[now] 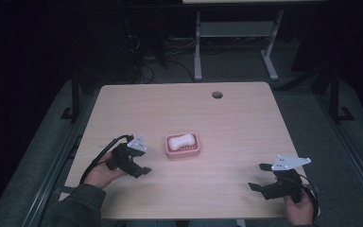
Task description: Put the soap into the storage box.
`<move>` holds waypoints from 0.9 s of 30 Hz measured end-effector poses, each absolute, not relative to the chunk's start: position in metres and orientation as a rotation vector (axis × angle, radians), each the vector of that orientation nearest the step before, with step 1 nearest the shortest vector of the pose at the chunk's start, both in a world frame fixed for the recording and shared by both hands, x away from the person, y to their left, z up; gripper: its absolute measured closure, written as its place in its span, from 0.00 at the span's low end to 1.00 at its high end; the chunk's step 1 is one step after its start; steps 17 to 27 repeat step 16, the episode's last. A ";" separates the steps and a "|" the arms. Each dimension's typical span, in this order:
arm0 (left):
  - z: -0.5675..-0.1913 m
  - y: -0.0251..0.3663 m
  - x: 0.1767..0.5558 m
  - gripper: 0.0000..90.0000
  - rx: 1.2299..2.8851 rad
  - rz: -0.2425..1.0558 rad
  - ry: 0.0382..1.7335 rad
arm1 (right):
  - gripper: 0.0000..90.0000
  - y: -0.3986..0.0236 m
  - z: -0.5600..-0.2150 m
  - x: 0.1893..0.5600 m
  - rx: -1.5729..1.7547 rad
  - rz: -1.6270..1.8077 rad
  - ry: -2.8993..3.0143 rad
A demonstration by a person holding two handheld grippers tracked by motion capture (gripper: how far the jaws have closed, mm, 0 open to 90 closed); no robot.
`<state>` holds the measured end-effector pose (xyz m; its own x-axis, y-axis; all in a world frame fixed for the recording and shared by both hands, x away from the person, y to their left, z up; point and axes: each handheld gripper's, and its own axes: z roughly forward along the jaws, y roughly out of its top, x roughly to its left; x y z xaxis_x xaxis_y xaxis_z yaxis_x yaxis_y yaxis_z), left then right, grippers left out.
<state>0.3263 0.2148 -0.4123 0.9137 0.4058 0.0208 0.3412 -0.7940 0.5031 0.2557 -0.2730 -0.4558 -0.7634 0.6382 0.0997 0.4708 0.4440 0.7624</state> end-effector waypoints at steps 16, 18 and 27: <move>-0.426 0.237 0.284 0.31 2.561 0.222 0.520 | 0.16 -0.273 -0.457 0.255 0.965 1.213 2.496; -0.426 0.237 0.284 0.31 2.561 0.222 0.520 | 0.16 -0.273 -0.457 0.255 0.965 1.213 2.496; -0.426 0.237 0.284 0.31 2.561 0.222 0.520 | 0.16 -0.273 -0.457 0.255 0.965 1.213 2.496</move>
